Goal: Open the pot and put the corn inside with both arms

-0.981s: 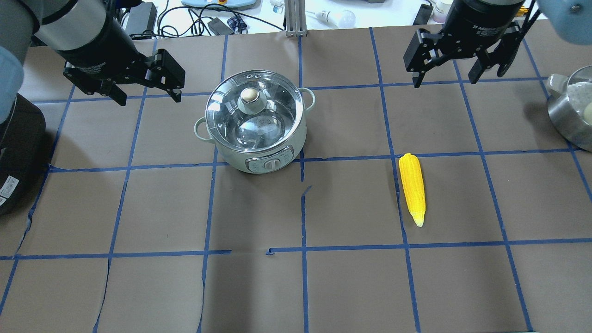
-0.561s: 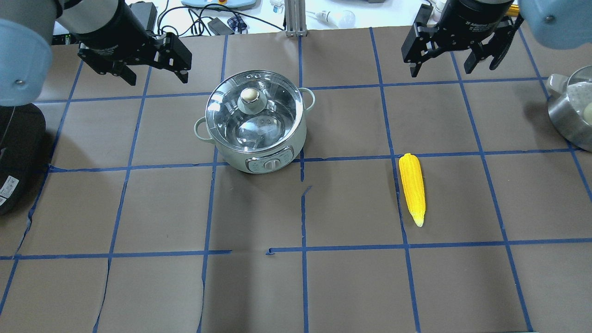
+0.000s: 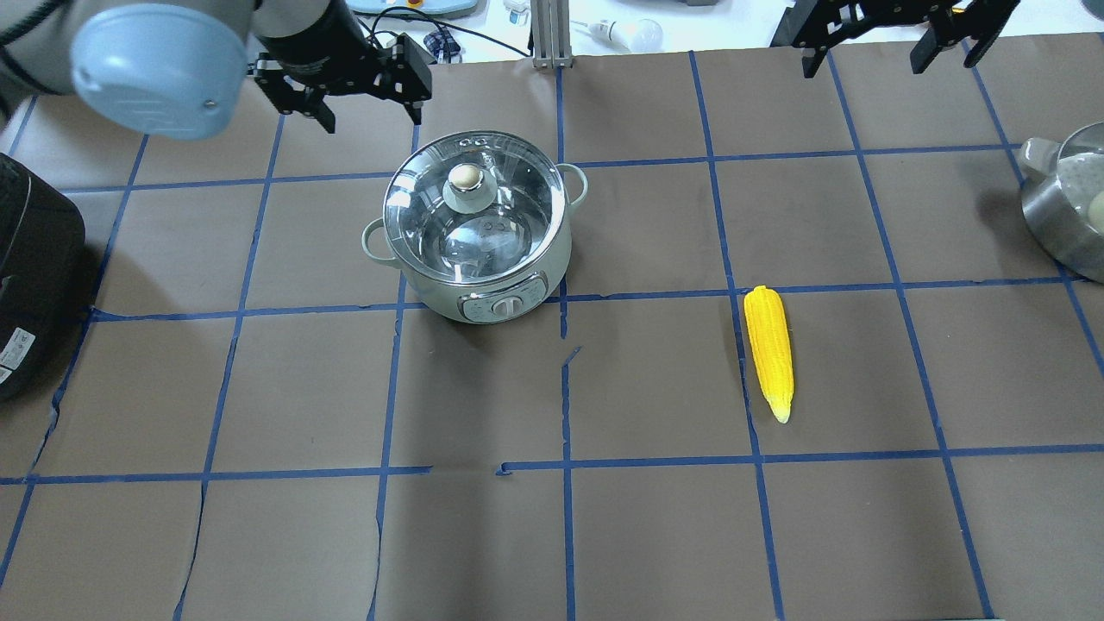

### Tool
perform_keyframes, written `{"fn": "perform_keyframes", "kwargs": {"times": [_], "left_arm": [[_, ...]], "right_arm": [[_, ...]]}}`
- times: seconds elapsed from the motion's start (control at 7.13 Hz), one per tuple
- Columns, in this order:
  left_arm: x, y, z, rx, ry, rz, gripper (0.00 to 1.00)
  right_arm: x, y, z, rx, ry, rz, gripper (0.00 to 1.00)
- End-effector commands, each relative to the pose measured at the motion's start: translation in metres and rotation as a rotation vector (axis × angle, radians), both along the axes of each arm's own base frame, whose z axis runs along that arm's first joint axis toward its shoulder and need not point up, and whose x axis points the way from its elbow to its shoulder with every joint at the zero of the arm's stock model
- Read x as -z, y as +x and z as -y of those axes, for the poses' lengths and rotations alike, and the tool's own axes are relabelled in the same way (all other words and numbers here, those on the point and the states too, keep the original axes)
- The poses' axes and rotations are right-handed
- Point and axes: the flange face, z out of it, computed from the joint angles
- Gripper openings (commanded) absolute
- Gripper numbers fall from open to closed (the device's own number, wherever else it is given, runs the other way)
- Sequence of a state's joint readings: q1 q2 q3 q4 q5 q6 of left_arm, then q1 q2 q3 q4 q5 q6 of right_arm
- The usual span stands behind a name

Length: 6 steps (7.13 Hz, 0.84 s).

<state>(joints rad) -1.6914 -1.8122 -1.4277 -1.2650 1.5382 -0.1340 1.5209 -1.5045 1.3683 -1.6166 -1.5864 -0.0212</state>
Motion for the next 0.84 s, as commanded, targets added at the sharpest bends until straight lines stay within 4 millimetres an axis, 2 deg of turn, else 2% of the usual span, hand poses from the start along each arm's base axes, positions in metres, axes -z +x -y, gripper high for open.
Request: {"fn": "perform_keyframes", "kwargs": {"times": [0.0,0.14,0.28,0.56,0.7], "left_arm": [[0.050,-0.042,0.018,0.024,0.033,0.004,1.00],[0.071,-0.049,0.022,0.060,0.062,0.014,1.00],[0.081,-0.050,0.028,0.071,0.050,0.013,1.00],[0.116,-0.051,0.028,0.060,0.105,0.024,1.00],[0.117,-0.051,0.028,0.057,0.110,0.023,1.00]], "right_arm": [[0.008,0.000,-0.003,0.000,0.058,-0.003,1.00],[0.013,0.001,-0.003,-0.003,0.073,-0.006,1.00],[0.027,0.000,0.001,-0.002,0.101,-0.003,1.00],[0.049,0.001,0.013,-0.004,0.136,0.007,1.00],[0.053,0.001,0.018,-0.003,0.136,0.011,1.00]]}}
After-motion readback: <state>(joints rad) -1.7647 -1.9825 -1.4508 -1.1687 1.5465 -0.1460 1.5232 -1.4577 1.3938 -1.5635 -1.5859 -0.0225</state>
